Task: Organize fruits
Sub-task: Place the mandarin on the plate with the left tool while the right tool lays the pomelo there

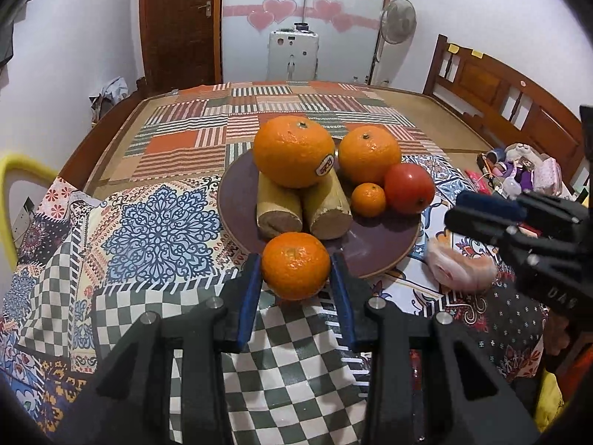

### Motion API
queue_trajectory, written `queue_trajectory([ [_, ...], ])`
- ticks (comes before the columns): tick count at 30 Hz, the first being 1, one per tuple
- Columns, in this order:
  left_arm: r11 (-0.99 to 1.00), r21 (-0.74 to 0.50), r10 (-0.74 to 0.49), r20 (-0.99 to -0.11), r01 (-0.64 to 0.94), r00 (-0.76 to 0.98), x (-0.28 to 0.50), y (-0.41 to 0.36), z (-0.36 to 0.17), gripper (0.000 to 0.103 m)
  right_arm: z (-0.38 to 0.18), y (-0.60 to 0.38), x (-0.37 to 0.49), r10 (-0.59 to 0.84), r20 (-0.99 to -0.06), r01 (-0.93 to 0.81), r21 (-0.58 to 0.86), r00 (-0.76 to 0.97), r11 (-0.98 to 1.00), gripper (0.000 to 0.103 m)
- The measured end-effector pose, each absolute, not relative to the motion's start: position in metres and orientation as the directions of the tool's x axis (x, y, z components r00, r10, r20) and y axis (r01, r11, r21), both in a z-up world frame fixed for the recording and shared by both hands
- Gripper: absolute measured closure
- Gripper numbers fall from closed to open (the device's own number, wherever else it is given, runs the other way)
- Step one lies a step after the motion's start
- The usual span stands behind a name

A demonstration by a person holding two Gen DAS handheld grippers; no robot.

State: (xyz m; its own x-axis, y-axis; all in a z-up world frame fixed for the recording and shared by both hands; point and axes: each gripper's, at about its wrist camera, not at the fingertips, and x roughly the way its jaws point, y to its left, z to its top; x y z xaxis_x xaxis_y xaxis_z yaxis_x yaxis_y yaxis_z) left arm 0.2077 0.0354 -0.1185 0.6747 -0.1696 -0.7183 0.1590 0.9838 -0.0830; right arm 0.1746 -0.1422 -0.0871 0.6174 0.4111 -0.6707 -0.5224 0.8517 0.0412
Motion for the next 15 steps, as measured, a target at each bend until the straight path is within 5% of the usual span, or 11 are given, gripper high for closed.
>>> queue_trajectory([
  [4, 0.985, -0.08, -0.163, -0.718, 0.152, 0.677, 0.207, 0.036, -0.119, 0.066, -0.086, -0.151, 0.167, 0.417, -0.663, -0.536, 0.029, 0.621, 0.844, 0.067],
  [6, 0.985, -0.085, -0.167, -0.715, 0.153, 0.679, 0.205, 0.036, -0.118, 0.066, -0.083, -0.157, 0.162, 0.413, -0.654, -0.536, 0.012, 0.634, 0.844, 0.044],
  [15, 0.98, -0.104, -0.19, -0.716, 0.167, 0.671, 0.194, 0.04, -0.121, 0.066, -0.126, -0.163, 0.175, 0.335, -0.784, -0.556, -0.016, 0.523, 0.831, 0.041],
])
